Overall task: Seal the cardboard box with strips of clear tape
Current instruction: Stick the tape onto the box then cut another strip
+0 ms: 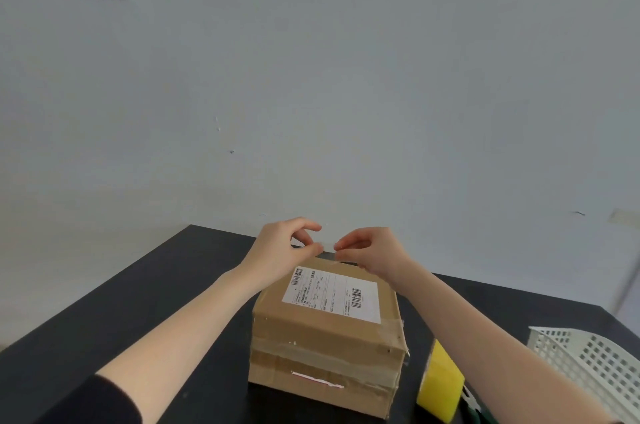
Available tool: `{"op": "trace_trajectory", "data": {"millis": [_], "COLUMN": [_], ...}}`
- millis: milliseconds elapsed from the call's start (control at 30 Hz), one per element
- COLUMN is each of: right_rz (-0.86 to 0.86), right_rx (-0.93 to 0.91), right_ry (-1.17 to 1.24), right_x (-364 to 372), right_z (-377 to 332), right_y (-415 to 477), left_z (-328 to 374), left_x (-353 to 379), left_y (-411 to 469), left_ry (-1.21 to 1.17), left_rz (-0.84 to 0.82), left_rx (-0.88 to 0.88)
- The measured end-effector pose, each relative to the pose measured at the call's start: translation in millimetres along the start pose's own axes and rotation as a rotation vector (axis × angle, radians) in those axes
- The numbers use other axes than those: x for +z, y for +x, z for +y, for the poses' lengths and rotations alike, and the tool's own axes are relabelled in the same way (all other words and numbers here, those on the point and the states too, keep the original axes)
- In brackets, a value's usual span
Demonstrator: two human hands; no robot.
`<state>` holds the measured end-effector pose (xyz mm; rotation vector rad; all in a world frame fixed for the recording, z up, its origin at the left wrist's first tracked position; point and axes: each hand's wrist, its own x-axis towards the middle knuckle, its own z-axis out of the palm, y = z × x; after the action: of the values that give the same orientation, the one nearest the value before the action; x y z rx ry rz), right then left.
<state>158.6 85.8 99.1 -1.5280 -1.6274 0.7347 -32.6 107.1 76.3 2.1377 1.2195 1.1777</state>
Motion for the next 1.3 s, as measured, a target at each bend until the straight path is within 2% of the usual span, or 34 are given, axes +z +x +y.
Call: {"op": "trace_trajectory", "data": {"millis": [433, 667, 867, 1100, 1300], "right_rz": [0.114, 0.140, 0.148, 0.094, -0.131], "right_rx": [0.116, 0.179, 0.186, 0.180, 0.177], "right_ry": [0.014, 0.041, 0.087, 0.131, 0.198], "right_x": [-50.3, -63.4, -69.9, -72.7, -77.0], "right_z": [51.0, 76.0, 85.6, 90.4, 92.3], "right_y": [8.3, 5.7, 1.2, -1.8, -13.5], "left_z": [7.0, 10.1, 5.1, 16.7, 22.4], "left_x": [55.4, 84.1, 100.4, 89.3, 71.7], "left_y": [38.9, 53.6, 53.3, 50.0, 48.5], "left_ry": [0.032, 0.260, 0.607, 0.519, 0.477], "left_rz": [-0.154, -0.459, -0.629, -0.740, -0.881], "left_rx": [-0.001, -0.067, -0.108, -0.155, -0.147]}}
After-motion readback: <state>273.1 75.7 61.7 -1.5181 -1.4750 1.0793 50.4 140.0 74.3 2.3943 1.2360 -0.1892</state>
